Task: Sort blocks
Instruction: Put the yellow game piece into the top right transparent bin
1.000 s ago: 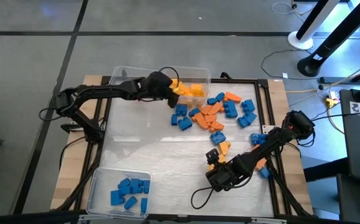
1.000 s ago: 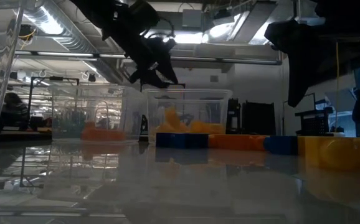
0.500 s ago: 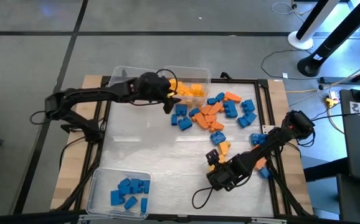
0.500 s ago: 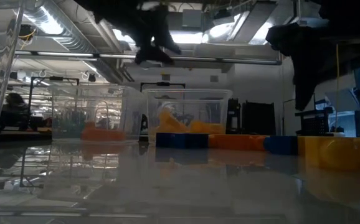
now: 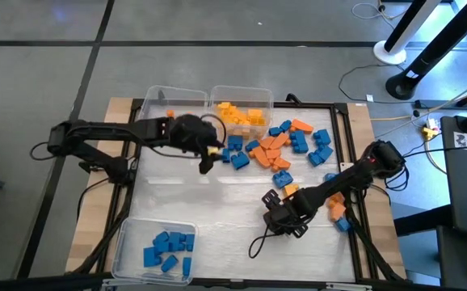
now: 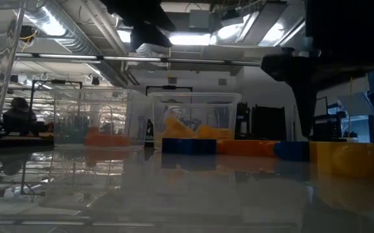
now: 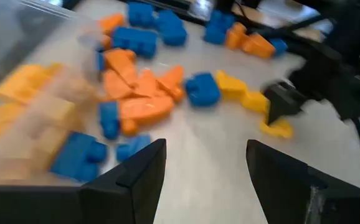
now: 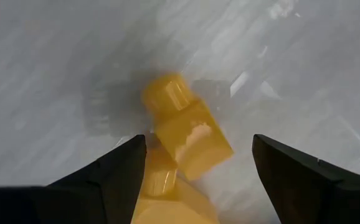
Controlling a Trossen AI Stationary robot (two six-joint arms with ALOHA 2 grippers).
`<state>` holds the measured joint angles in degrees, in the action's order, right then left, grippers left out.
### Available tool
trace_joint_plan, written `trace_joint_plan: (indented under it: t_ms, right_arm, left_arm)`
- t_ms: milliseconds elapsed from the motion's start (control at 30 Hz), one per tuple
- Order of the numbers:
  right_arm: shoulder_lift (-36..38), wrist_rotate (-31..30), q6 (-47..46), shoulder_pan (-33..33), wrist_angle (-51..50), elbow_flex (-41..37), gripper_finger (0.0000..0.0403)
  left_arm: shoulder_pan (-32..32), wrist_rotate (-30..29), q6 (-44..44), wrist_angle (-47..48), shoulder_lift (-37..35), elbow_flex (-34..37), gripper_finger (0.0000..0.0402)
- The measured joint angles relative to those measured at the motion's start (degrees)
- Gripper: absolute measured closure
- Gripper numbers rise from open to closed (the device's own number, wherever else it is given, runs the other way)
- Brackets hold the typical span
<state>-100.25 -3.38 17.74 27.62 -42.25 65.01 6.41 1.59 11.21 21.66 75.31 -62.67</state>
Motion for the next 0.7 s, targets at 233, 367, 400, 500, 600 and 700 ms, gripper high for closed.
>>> trace_joint_plan:
  t_ms: [233, 367, 400, 500, 600, 700]
  right_arm:
    - [0.00, -1.08, 2.05, 0.00, 6.43, -3.58, 0.0111]
    - [0.00, -1.36, 1.94, 0.00, 6.83, -4.65, 0.0127]
    - [0.00, -1.37, 1.58, 0.00, 6.72, -4.81, 0.0136]
    - [-0.53, -1.37, 0.51, -0.27, 7.91, -4.80, 0.0173]
    - [-1.95, -0.19, 0.49, -0.39, 9.63, -4.80, 0.0217]
    - [-3.06, 1.66, 0.48, -0.79, 10.40, -4.67, 0.0258]
  left_arm:
    - [-6.54, -0.06, -2.98, 0.46, -0.98, 0.00, 0.0192]
    - [-9.50, -0.27, -4.21, 2.12, -2.21, 0.00, 0.0192]
    - [-9.98, -0.34, -4.19, 2.79, -2.28, 0.00, 0.0192]
    - [-11.31, -0.51, -3.77, 4.96, -2.28, 0.01, 0.0192]
    - [-12.21, -0.51, -3.67, 7.38, -2.18, 0.00, 0.0192]
    - [-12.85, -0.51, -2.28, 9.63, -2.08, 0.00, 0.0192]
